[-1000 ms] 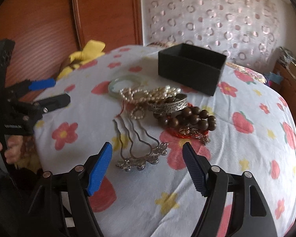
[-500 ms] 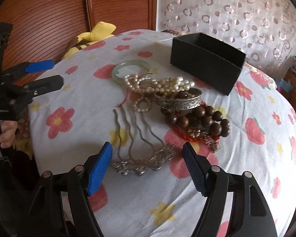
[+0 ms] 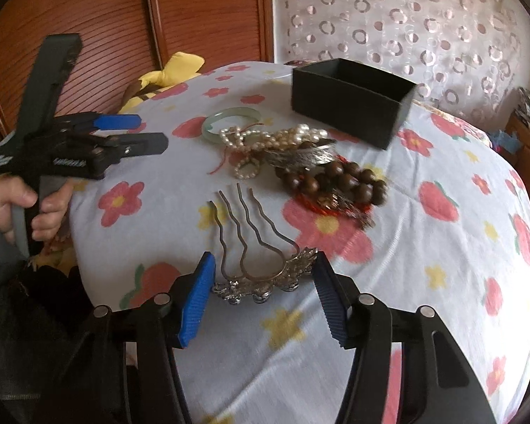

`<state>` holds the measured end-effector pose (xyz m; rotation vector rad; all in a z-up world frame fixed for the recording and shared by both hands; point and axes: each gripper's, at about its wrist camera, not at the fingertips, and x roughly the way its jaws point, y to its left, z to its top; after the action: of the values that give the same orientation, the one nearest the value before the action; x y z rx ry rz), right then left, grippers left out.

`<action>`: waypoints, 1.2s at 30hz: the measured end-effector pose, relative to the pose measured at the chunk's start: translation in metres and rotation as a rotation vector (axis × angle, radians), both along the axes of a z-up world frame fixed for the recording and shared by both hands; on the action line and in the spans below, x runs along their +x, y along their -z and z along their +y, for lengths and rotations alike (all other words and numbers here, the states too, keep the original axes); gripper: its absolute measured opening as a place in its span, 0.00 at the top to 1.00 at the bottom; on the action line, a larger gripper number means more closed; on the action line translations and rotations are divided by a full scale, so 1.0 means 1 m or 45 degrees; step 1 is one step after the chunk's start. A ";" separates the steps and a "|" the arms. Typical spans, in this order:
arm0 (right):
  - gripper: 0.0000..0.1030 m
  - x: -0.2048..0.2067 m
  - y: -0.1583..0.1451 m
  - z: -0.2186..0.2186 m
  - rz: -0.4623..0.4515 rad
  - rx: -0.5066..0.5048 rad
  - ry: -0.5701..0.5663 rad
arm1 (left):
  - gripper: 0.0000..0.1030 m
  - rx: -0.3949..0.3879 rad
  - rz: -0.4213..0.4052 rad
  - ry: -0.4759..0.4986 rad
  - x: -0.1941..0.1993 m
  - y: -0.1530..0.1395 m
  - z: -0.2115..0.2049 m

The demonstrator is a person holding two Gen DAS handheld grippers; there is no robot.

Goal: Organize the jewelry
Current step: 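Grasp the silver hairpin comb with the right tool while the left tool grasps the green jade bangle, then carry the hairpin with the right tool into the black box while the left tool drops the bangle in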

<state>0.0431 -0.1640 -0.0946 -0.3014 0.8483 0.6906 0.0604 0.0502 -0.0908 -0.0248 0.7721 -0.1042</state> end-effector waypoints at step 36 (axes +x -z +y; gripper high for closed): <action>0.86 0.009 -0.020 -0.055 -0.037 0.094 0.109 | 0.94 0.011 0.106 0.045 0.077 -0.008 0.014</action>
<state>0.0520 -0.2191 -0.0750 -0.2070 0.8017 0.6346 0.1371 0.0638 -0.0829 -0.0073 0.8564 -0.1337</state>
